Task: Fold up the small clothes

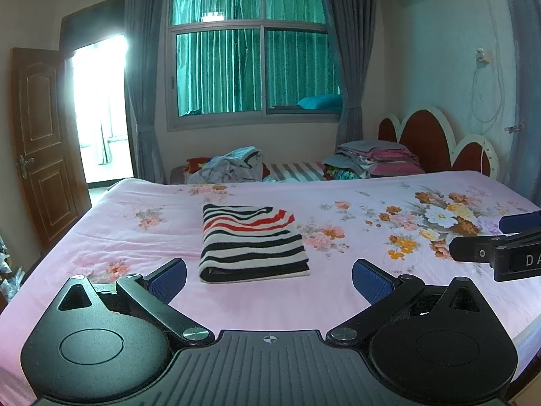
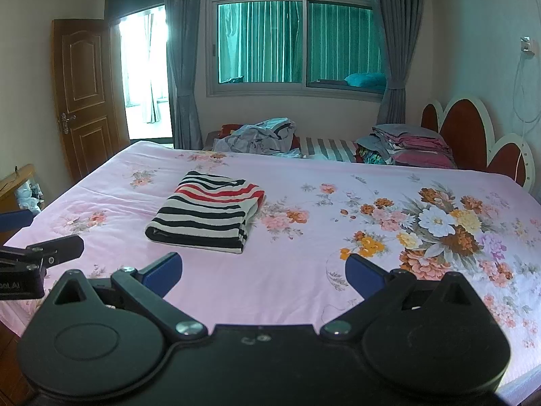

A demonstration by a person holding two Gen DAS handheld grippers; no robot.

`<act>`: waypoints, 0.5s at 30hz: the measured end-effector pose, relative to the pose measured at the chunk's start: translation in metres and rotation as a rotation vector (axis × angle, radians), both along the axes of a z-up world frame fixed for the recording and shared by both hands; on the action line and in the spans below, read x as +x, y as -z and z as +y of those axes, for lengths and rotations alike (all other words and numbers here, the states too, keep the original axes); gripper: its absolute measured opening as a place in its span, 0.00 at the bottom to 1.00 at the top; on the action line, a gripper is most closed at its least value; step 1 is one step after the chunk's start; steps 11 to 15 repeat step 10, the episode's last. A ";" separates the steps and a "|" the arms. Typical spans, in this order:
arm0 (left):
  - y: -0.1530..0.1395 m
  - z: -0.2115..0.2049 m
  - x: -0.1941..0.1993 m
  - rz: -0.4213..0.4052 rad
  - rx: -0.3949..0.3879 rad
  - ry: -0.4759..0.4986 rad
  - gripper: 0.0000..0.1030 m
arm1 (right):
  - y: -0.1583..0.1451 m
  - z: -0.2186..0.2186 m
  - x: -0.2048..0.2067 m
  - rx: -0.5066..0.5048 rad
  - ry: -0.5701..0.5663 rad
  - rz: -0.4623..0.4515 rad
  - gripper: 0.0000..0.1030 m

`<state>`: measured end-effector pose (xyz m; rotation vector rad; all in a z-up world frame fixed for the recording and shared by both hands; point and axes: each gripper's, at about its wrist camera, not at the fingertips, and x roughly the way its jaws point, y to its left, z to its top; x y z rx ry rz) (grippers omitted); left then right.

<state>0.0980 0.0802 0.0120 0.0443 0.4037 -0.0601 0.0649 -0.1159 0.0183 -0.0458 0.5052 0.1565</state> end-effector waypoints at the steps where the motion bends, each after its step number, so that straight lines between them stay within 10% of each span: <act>1: 0.000 0.000 0.001 -0.001 -0.001 -0.002 1.00 | 0.001 -0.001 0.001 0.000 0.000 0.001 1.00; 15: 0.002 0.006 0.011 0.016 -0.006 -0.013 1.00 | 0.004 -0.001 0.009 0.003 -0.012 0.014 1.00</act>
